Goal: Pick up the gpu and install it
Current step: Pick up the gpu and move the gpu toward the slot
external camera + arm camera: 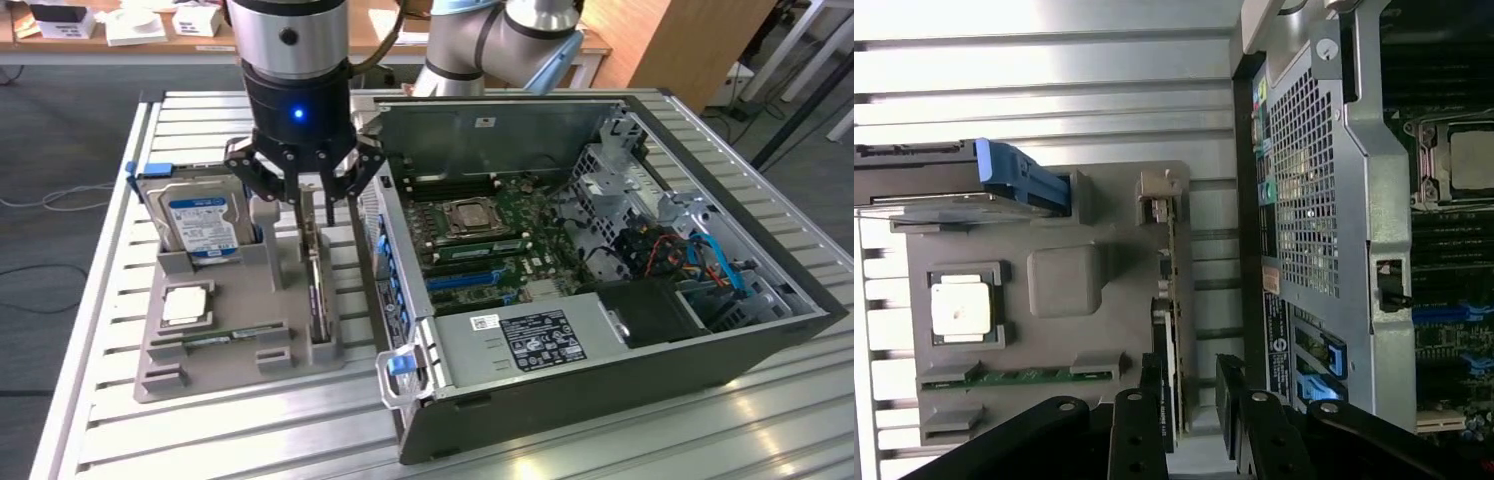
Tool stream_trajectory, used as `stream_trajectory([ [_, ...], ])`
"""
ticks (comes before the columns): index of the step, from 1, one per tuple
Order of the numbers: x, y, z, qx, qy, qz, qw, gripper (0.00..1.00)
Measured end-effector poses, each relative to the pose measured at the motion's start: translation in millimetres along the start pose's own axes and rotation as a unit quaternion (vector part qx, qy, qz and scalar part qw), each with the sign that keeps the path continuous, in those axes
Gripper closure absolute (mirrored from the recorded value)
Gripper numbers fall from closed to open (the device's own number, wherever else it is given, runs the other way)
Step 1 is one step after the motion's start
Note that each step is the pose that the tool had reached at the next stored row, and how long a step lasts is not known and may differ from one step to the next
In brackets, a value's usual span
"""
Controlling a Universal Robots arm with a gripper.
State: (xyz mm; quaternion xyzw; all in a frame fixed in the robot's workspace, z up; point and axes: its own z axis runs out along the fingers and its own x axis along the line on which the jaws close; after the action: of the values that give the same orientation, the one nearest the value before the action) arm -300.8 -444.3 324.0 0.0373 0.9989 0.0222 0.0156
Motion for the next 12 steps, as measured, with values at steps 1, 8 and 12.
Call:
stream_trajectory([
  [1, 0.3, -0.1, 1.8, 0.0001, 0.0, 0.0, 1.0, 0.64],
  [8, 1.6, -0.7, 14.4, 0.0001, -0.0001, 0.0, 1.0, 0.64],
  [12, 2.2, -1.1, 21.6, 0.0002, -0.0001, 0.0, 1.0, 0.64],
])
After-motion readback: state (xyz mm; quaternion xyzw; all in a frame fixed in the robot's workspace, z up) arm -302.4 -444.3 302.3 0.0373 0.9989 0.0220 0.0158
